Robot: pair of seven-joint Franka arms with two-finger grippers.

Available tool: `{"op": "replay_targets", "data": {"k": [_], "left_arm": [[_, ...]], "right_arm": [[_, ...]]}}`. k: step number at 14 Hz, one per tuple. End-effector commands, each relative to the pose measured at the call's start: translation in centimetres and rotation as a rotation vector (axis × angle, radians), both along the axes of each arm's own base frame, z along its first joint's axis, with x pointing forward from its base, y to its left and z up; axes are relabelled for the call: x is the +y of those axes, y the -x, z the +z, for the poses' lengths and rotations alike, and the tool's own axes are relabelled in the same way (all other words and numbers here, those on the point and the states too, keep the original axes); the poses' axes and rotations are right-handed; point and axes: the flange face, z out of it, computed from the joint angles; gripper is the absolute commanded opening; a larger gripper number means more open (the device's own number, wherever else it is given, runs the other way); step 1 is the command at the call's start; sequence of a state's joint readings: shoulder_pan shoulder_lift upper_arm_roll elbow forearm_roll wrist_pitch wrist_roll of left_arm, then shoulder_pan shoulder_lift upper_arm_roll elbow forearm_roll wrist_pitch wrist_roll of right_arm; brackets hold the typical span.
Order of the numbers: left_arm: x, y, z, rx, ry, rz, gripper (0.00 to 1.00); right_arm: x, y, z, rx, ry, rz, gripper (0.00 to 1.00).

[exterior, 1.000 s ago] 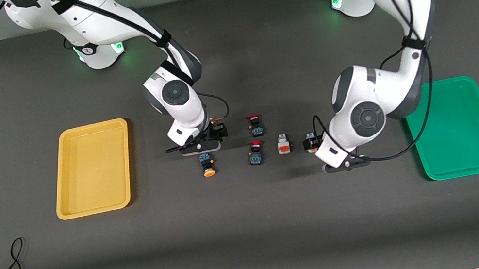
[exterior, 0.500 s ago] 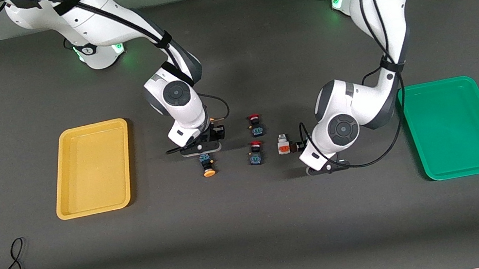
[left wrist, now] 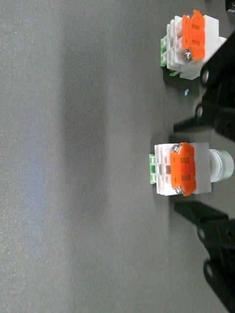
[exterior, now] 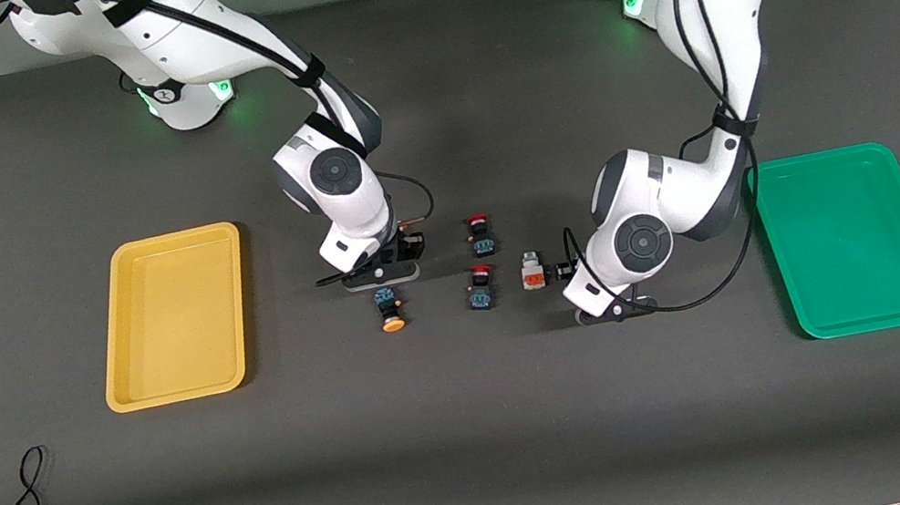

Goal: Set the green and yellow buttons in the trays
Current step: 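Carry the button to the yellow tray while the left gripper carries the block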

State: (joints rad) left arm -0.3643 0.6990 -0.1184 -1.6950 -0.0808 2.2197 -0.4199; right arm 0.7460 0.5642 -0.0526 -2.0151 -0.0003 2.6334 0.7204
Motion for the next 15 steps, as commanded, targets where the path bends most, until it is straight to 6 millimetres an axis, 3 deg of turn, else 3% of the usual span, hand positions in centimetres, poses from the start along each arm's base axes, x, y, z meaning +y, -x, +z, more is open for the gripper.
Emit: {"op": "replay_targets", "data": {"k": [1, 3, 5, 7, 9, 11, 12, 13, 15], "left_arm": [[0.2, 0.4, 0.5, 0.0, -0.015, 0.011, 0.0], [0.3, 0.1, 2.0, -0.01, -0.012, 0.018, 0.0], [0.7, -0.4, 5.4, -0.021, -0.013, 0.021, 0.0], [2.0, -1.1, 10.5, -0.028, -0.023, 0.036, 0.0], [4.8, -2.2, 17.2, -0.018, -0.034, 0.067, 0.0], [9.7, -3.7, 23.5, 0.04, -0.058, 0.109, 0.0], [12.6, -4.5, 26.2, 0.06, -0.072, 0.135, 0.0], [15.1, -5.0, 27.9, 0.066, -0.092, 0.147, 0.0], [20.6, -5.9, 29.0, 0.059, -0.118, 0.085, 0.0]], "right_arm": [[0.3, -0.4, 1.9, -0.008, 0.008, 0.017, 0.14], [0.4, -1.3, 5.8, 0.024, 0.034, 0.023, 0.13], [1.0, -2.6, 10.7, 0.065, 0.066, 0.013, 0.13], [0.8, -4.1, 16.1, 0.108, 0.09, 0.011, 0.13], [-1.3, -6.2, 22.3, 0.175, 0.061, 0.011, 0.13], [-5.9, -8.1, 26.9, 0.224, 0.024, 0.049, 0.13], [-9.4, -9.2, 28.6, 0.214, 0.011, 0.06, 0.13], [-12.8, -10.1, 29.3, 0.217, 0.008, 0.093, 0.13], [-21.5, -12.0, 29.8, 0.225, 0.01, 0.16, 0.13]]}}
